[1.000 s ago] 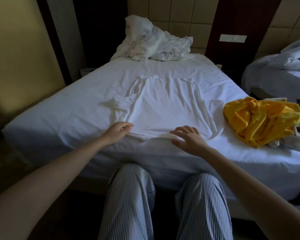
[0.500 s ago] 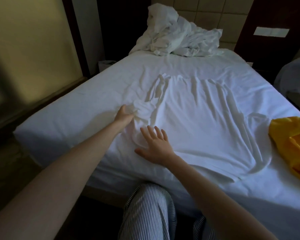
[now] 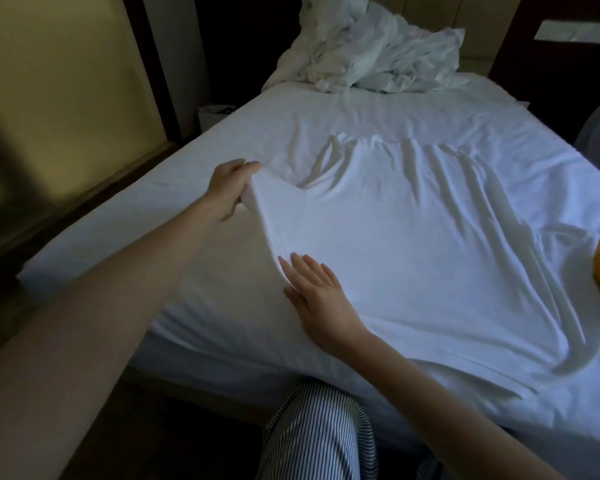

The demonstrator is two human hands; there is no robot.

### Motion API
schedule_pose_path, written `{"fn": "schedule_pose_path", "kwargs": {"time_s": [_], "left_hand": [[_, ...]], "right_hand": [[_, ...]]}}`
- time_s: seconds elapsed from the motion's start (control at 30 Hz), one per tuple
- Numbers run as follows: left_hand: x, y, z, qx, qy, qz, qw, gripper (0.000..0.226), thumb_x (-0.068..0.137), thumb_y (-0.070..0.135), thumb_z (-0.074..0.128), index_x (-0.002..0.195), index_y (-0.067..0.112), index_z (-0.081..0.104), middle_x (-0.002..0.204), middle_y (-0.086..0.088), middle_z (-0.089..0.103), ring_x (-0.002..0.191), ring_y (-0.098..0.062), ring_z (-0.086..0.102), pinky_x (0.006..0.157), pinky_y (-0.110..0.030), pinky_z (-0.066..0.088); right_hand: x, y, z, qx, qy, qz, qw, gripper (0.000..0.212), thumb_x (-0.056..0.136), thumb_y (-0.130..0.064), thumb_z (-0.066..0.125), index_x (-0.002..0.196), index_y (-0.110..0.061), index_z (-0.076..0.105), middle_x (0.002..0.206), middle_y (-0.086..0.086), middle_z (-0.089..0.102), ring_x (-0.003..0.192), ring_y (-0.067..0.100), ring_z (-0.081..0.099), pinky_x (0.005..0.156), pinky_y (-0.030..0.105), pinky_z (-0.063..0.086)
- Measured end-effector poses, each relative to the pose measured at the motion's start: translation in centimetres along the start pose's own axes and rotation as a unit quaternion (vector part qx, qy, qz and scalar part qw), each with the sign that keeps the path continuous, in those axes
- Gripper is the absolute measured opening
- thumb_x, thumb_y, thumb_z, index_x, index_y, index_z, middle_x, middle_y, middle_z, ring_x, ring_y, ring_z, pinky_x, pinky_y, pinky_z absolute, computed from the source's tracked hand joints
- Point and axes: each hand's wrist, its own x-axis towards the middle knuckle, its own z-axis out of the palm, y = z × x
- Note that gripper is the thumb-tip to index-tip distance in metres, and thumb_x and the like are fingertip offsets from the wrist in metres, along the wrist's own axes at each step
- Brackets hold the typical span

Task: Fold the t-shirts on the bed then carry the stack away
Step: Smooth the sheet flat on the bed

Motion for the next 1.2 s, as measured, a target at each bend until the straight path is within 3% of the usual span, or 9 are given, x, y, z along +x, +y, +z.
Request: {"fn": "schedule_pose_path", "kwargs": {"time_s": [0.13,0.23,0.33,0.5,0.6,0.73,0.9,1.07,1.2], "left_hand": [[0.6,0.1,-2.6,0.13,-0.043,-0.097,0.986,0.017,0.086,0.015,0.066,0.074,0.013,0.055,0.079,-0.006,0.056,0.069,-0.015,0.055,0.056,-0.022,0.045],[-0.4,-2.1,-4.7,0.336,-0.082,-0.194,0.918,0.029,0.081,0.033,0.072,0.087,0.007,0.062,0.084,-0.011,0.06,0.072,-0.021,0.054,0.064,-0.027,0.043],[-1.5,-3.3,-5.2,0.27,-0.107,-0.202,0.935,0.029,0.082,0.032,0.071,0.095,0.006,0.063,0.103,-0.013,0.062,0.079,-0.02,0.058,0.068,-0.026,0.046],[-1.9,-2.0,-4.0,0.111,-0.126,-0.186,0.968,0.037,0.098,0.015,0.048,0.132,0.001,0.044,0.128,-0.016,0.054,0.09,-0.021,0.058,0.073,-0.031,0.049],[-1.6,-1.6,-4.0,0.14,-0.056,-0.124,0.981,0.025,0.095,0.011,0.053,0.118,0.002,0.052,0.105,-0.012,0.056,0.075,-0.016,0.054,0.066,-0.028,0.046],[-2.4,-4.3,-5.0,0.317,-0.037,-0.094,0.943,0.022,0.087,0.023,0.066,0.074,0.012,0.052,0.093,-0.015,0.058,0.07,-0.021,0.054,0.059,-0.026,0.041],[-3.8,-3.9,-4.4,0.331,-0.089,-0.176,0.923,0.056,0.077,0.042,0.075,0.107,0.0,0.054,0.101,-0.013,0.059,0.092,-0.027,0.059,0.073,-0.031,0.045],[-4.0,-2.0,-5.0,0.144,-0.116,-0.288,0.94,0.01,0.089,0.015,0.064,0.094,0.007,0.06,0.064,-0.004,0.067,0.069,-0.015,0.06,0.058,-0.024,0.054],[-3.7,0.1,-3.5,-0.089,-0.064,-0.234,0.966,0.008,0.092,0.012,0.058,0.087,0.007,0.059,0.058,-0.002,0.069,0.054,-0.01,0.065,0.054,-0.019,0.054]], "right_hand": [[0.2,0.3,1.1,-0.055,-0.088,-0.013,0.995,0.047,0.102,-0.031,0.028,0.148,-0.023,0.024,0.155,0.008,0.022,0.143,0.026,0.015,0.114,0.035,0.008],[-0.3,0.1,2.7,-0.114,-0.127,-0.003,0.985,0.047,0.092,-0.033,0.033,0.129,-0.019,0.056,0.132,0.017,0.053,0.124,0.035,0.05,0.1,0.049,0.039],[-0.4,0.5,3.5,-0.14,-0.131,0.004,0.981,0.046,0.084,-0.034,0.035,0.114,-0.02,0.067,0.115,0.014,0.065,0.106,0.034,0.063,0.082,0.052,0.05],[-0.3,-0.4,1.8,-0.073,-0.121,-0.023,0.99,0.061,0.09,-0.039,0.019,0.138,-0.011,0.046,0.14,0.015,0.046,0.133,0.035,0.038,0.109,0.043,0.025],[-0.6,-0.6,1.7,-0.071,-0.109,-0.037,0.991,0.05,0.097,-0.029,0.029,0.142,-0.011,0.038,0.146,0.011,0.04,0.137,0.03,0.032,0.111,0.036,0.021],[-1.4,0.2,3.0,-0.145,-0.151,-0.026,0.978,0.049,0.087,-0.035,0.033,0.121,-0.018,0.063,0.125,0.006,0.062,0.114,0.028,0.059,0.089,0.043,0.049],[-1.6,-0.2,3.1,-0.208,-0.146,-0.027,0.967,0.055,0.084,-0.047,0.033,0.12,-0.018,0.064,0.123,0.006,0.063,0.111,0.028,0.061,0.086,0.044,0.05],[-3.0,-0.3,3.3,-0.232,-0.117,0.039,0.965,0.062,0.08,-0.054,0.032,0.122,-0.018,0.06,0.123,0.011,0.063,0.109,0.04,0.06,0.084,0.053,0.049],[-4.4,-0.1,3.4,-0.25,-0.134,0.032,0.958,0.069,0.076,-0.06,0.028,0.126,-0.015,0.042,0.123,0.013,0.062,0.11,0.041,0.059,0.083,0.055,0.049]]}}
